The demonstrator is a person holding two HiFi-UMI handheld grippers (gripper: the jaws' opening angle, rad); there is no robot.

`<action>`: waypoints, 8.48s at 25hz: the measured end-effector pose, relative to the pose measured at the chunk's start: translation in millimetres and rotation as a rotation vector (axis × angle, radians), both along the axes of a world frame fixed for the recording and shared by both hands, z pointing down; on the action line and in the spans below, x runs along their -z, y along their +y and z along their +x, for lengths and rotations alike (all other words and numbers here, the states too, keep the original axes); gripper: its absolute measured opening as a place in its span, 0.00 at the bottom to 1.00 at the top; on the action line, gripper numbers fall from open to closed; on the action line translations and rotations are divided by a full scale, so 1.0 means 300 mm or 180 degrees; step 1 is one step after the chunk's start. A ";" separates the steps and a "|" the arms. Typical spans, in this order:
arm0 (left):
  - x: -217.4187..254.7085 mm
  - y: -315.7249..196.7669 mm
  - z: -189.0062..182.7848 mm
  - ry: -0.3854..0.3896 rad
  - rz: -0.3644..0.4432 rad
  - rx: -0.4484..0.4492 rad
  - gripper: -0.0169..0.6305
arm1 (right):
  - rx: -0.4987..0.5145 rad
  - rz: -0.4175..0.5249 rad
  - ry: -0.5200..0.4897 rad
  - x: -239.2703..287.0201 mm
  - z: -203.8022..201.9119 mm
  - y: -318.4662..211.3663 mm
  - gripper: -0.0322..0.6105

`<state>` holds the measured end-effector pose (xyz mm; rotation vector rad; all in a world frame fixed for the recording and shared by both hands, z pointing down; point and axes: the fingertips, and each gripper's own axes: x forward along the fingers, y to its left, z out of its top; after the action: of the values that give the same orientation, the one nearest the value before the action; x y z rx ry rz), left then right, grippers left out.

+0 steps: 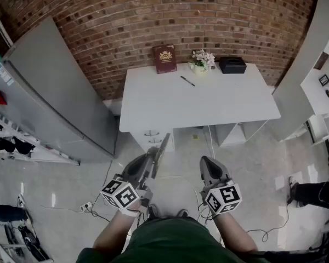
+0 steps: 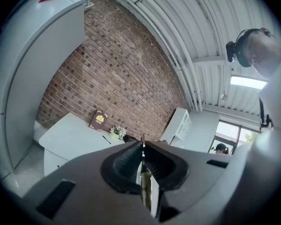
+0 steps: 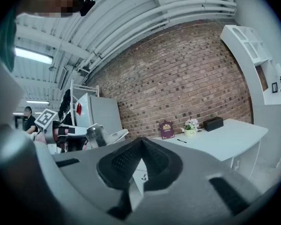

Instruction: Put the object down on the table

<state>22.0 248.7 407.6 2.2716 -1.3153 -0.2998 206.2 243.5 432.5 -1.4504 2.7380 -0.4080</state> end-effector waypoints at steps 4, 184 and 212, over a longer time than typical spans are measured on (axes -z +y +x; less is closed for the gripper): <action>-0.015 0.010 -0.091 0.0049 0.0021 0.0008 0.06 | -0.0073 -0.0024 0.0014 -0.021 -0.074 0.003 0.05; -1.149 -1.788 -0.270 -0.3874 0.0109 -0.1234 0.08 | -0.0775 -0.0844 0.0298 -0.298 -0.166 -1.335 0.05; -0.275 -1.599 -0.301 -0.1709 0.0305 -0.0355 0.13 | -0.0469 -0.0185 0.0185 -0.070 -0.252 -1.443 0.05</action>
<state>-68.4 -230.9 490.0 2.6027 -1.4337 0.3174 130.6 -189.6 453.5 -1.6909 2.6599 -0.4502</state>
